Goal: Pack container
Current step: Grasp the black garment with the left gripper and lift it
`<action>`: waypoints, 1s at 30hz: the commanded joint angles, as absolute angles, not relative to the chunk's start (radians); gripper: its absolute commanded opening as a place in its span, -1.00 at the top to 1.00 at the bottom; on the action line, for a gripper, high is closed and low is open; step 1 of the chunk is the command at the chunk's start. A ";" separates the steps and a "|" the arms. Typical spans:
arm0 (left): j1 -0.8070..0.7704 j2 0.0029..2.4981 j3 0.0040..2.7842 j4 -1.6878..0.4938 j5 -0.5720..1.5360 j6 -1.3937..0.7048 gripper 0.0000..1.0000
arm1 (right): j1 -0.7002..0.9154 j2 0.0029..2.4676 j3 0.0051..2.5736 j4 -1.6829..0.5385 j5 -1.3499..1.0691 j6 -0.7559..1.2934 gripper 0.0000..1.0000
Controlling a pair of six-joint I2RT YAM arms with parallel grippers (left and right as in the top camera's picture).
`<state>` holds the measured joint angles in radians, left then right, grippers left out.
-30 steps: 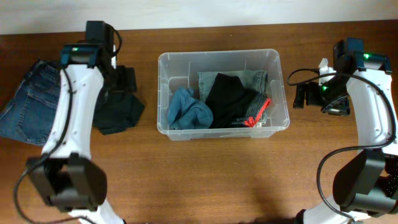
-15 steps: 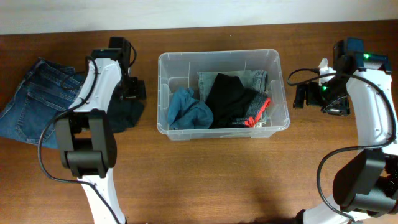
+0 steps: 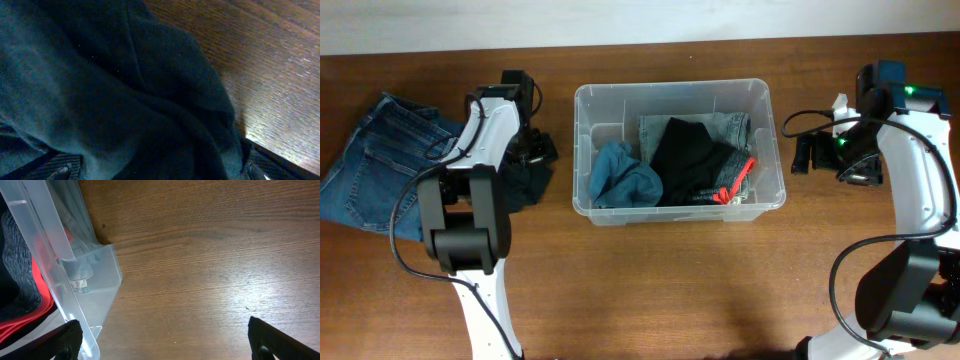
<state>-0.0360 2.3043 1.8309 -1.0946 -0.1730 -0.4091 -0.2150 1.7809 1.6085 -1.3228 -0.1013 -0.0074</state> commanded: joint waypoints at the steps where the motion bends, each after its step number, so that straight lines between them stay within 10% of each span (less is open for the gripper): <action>1: -0.028 2.341 1.833 -1.094 -0.181 -0.427 -0.99 | -0.210 1.762 1.625 -1.322 -0.093 -0.007 -0.97; 3: -0.028 2.341 1.833 -1.095 -0.181 -0.426 -0.94 | -0.210 1.762 1.625 -1.322 -0.093 -0.007 -0.97; 15: 0.001 2.341 1.837 -1.131 -0.181 -0.426 0.94 | -0.210 1.762 1.625 -1.322 -0.093 -0.007 -0.97; 30: -0.089 2.314 2.655 -1.621 -0.251 -0.381 1.00 | -0.210 1.762 1.625 -1.322 -0.093 -0.007 -0.97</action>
